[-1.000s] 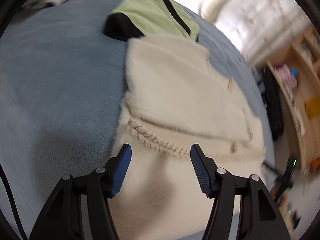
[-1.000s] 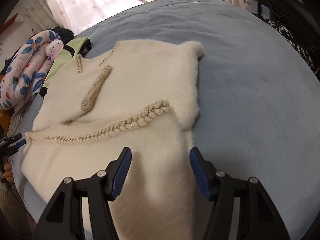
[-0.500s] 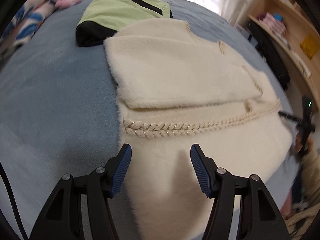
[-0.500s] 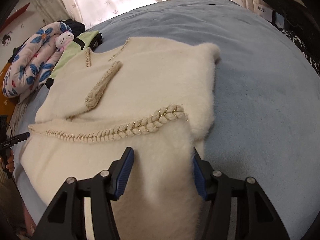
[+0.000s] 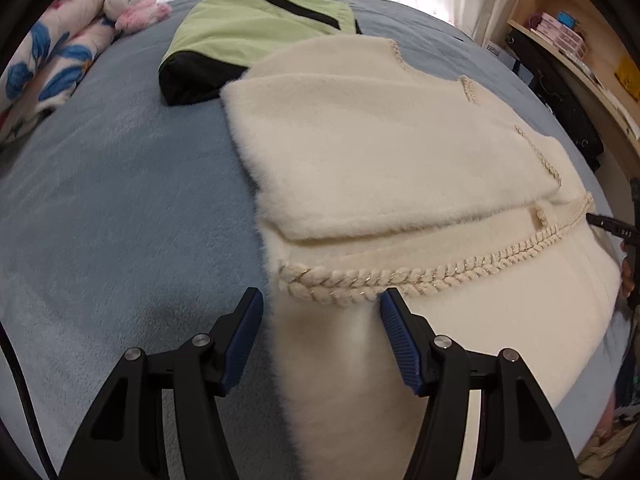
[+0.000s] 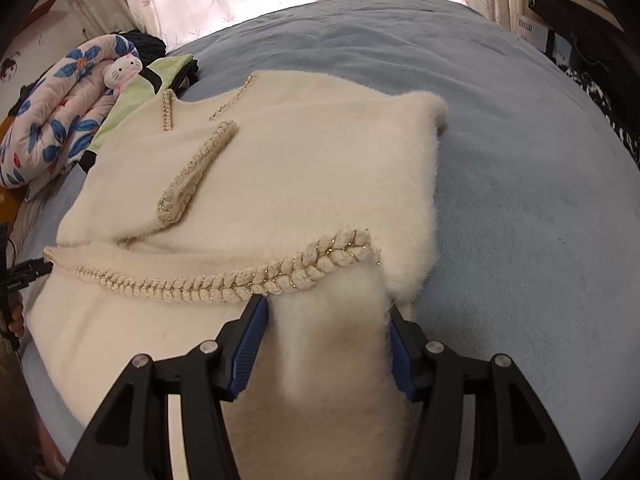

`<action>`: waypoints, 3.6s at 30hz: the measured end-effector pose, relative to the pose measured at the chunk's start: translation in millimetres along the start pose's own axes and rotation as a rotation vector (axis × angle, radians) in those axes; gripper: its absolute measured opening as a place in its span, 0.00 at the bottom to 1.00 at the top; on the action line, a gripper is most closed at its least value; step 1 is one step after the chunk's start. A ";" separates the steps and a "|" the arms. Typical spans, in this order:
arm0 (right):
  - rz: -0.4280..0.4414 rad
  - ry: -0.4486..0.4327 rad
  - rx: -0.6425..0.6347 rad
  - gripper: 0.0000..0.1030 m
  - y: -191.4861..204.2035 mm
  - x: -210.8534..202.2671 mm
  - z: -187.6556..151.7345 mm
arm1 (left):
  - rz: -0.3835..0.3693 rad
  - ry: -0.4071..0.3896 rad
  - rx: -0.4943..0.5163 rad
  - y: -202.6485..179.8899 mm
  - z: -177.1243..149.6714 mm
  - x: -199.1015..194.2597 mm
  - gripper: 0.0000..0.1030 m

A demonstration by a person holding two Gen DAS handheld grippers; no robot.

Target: Fold large clothes

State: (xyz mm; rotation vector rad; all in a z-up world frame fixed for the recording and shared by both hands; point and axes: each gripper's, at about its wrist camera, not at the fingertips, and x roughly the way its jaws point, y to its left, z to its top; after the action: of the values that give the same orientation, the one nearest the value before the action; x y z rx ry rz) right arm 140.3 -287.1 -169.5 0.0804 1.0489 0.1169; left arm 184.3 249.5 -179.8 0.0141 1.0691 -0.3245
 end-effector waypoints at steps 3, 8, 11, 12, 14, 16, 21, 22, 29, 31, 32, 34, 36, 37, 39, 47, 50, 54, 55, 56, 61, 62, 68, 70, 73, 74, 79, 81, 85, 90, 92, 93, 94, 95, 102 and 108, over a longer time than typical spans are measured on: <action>-0.058 -0.012 -0.024 0.40 6.2 -2.5 -2.1 | 0.084 -0.027 0.067 -20.5 -2.2 -0.8 0.37; -0.205 -0.038 -0.107 0.09 28.7 -13.2 -11.8 | 0.276 -0.014 0.156 -51.6 -10.5 -1.7 0.09; -0.282 -0.093 -0.124 0.08 40.4 -29.9 -20.6 | 0.376 -0.022 0.160 -64.2 -13.6 -7.9 0.07; -0.294 -0.109 -0.122 0.08 41.9 -35.8 -22.1 | 0.411 -0.037 0.159 -68.3 -13.8 -13.4 0.07; -0.305 -0.156 -0.106 0.08 43.7 -53.3 -24.7 | 0.456 -0.084 0.157 -72.5 -11.5 -27.6 0.07; -0.299 -0.208 -0.084 0.07 43.4 -74.3 -25.3 | 0.480 -0.136 0.146 -77.2 -7.0 -46.8 0.07; -0.287 -0.307 -0.033 0.07 37.6 -113.1 -15.0 | 0.489 -0.278 0.106 -86.3 21.8 -100.0 0.07; -0.288 -0.327 -0.025 0.07 36.6 -118.1 -10.8 | 0.497 -0.297 0.110 -89.0 27.8 -105.3 0.07; -0.306 -0.445 0.010 0.07 36.2 -130.7 46.9 | 0.578 -0.418 0.111 -95.5 94.6 -119.9 0.07; -0.312 -0.483 0.006 0.07 37.1 -128.9 74.0 | 0.602 -0.440 0.109 -93.1 114.4 -115.5 0.07; -0.312 -0.488 0.007 0.07 37.1 -125.8 86.0 | 0.610 -0.446 0.103 -90.4 127.9 -110.9 0.07; -0.308 -0.489 0.016 0.07 34.8 -114.5 109.2 | 0.614 -0.451 0.088 -84.3 151.8 -98.4 0.07; -0.312 -0.480 0.027 0.07 32.1 -95.7 133.4 | 0.622 -0.440 0.076 -76.6 179.1 -74.1 0.07; -0.310 -0.466 0.037 0.07 28.4 -79.0 149.4 | 0.622 -0.428 0.068 -73.0 189.2 -62.1 0.07; -0.318 -0.432 0.049 0.07 25.2 -49.8 168.3 | 0.621 -0.374 0.028 -62.9 215.0 -22.0 0.07; -0.364 -0.125 0.134 0.07 -8.7 105.6 186.4 | 0.653 -0.143 -0.048 -33.1 235.7 132.2 0.07; -0.328 -0.120 0.174 0.08 -22.1 121.2 180.7 | 0.682 -0.169 -0.009 -37.7 229.5 148.7 0.07; -0.310 -0.109 0.193 0.09 -29.3 125.9 183.6 | 0.647 -0.181 -0.026 -30.7 230.2 151.5 0.09; -0.310 -0.106 0.195 0.09 -28.4 126.6 184.4 | 0.645 -0.181 -0.027 -31.2 229.9 150.0 0.09; -0.314 -0.102 0.191 0.10 -27.2 126.6 186.4 | 0.648 -0.182 -0.024 -31.9 229.7 149.3 0.09; -0.309 -0.066 0.208 0.21 -27.1 107.6 190.6 | 0.570 -0.174 -0.077 -19.7 229.6 124.5 0.26; -0.294 -0.067 0.213 0.21 -27.6 99.5 190.5 | 0.534 -0.167 -0.110 -13.5 228.9 112.6 0.31; -0.213 -0.180 0.192 0.22 -10.8 23.9 191.6 | 0.479 -0.176 -0.182 -3.0 221.1 46.6 0.33; -0.195 -0.209 0.171 0.23 6.9 5.8 191.3 | 0.477 -0.183 -0.152 -14.1 217.4 31.8 0.33; -0.148 -0.204 0.132 0.23 42.7 1.4 192.6 | 0.414 -0.193 -0.118 -40.0 210.7 19.9 0.38; -0.130 -0.197 0.113 0.23 54.6 4.3 194.1 | 0.384 -0.191 -0.110 -50.9 208.8 19.9 0.43; -0.052 -0.144 0.007 0.23 128.0 47.4 187.7 | 0.248 -0.140 -0.086 -100.8 202.9 48.9 0.47; -0.049 -0.093 -0.016 0.23 148.9 74.8 183.6 | 0.254 -0.116 -0.069 -117.9 197.1 70.7 0.47; -0.131 -0.052 -0.059 0.23 160.5 114.9 169.6 | 0.309 -0.099 -0.040 -129.3 184.8 102.6 0.48; -0.299 -0.120 -0.042 0.24 108.7 108.4 163.9 | 0.319 -0.163 -0.017 -103.3 181.4 102.0 0.70; -0.391 -0.128 -0.002 0.37 71.8 101.4 159.2 | 0.346 -0.169 -0.023 -81.8 180.2 100.2 0.72; -0.435 -0.118 0.046 0.44 42.8 97.0 153.3 | 0.350 -0.170 -0.040 -67.9 178.8 97.8 0.75; -0.437 -0.115 0.075 0.44 26.1 93.7 148.9 | 0.351 -0.171 -0.061 -58.9 176.4 95.8 0.78; -0.405 -0.112 0.118 0.44 5.4 87.2 142.1 | 0.345 -0.170 -0.104 -45.3 173.4 92.7 0.79; -0.372 -0.128 0.228 0.44 -19.6 34.0 115.7 | 0.338 -0.124 -0.282 -8.0 159.9 65.5 0.79; -0.218 -0.198 0.181 0.44 42.4 -11.1 101.9 | 0.318 -0.141 -0.243 -48.4 133.5 9.0 0.79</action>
State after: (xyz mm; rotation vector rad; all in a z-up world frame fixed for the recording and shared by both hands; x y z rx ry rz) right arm 220.8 -247.6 -104.3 0.1379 0.8626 -0.1807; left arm 289.9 178.7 -115.8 -0.0550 0.9430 0.0911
